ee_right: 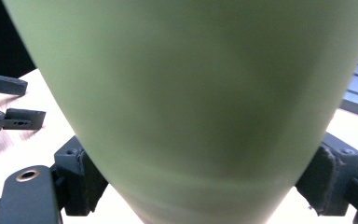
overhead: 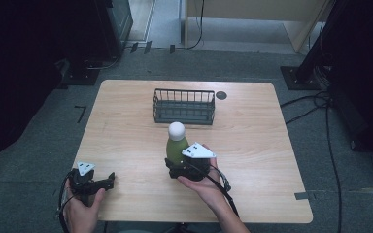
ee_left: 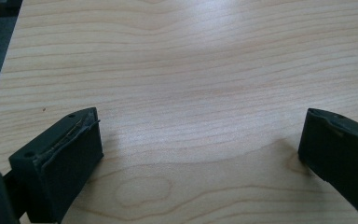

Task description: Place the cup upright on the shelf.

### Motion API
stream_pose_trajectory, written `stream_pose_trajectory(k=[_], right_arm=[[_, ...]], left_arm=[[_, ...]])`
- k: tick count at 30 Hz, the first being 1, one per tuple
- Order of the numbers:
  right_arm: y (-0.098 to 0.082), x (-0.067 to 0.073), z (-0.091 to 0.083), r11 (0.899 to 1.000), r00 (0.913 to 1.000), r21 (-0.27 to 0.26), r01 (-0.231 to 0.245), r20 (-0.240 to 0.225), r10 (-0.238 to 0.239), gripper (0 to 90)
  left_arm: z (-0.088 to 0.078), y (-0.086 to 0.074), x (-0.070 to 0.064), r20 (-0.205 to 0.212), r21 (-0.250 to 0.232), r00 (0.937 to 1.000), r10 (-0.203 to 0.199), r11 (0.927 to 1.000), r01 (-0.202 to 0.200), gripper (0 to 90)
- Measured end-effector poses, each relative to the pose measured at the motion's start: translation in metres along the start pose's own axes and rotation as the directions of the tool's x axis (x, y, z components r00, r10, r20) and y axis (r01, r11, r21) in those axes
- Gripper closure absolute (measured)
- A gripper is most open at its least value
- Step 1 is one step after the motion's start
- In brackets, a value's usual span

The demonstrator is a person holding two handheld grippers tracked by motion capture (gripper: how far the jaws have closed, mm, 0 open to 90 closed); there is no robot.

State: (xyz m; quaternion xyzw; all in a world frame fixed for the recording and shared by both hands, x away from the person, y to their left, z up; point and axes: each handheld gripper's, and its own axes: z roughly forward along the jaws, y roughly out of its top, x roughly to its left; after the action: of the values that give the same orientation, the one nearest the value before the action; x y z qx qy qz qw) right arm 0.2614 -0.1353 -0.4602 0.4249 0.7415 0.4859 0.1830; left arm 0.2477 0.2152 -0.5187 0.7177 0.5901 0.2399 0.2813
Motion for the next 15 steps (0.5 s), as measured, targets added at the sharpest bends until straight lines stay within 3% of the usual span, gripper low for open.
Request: stream_pose_trajectory(k=[15], right_arm=[[0.0004,0.0011,-0.0008,0.999,0.9994,-0.009,0.031,0.018,-0.031,19.0]], left_arm=[[0.0000,0.0000,0.0000,0.000,0.000,1.0000,0.000,1.0000,0.000,0.0]])
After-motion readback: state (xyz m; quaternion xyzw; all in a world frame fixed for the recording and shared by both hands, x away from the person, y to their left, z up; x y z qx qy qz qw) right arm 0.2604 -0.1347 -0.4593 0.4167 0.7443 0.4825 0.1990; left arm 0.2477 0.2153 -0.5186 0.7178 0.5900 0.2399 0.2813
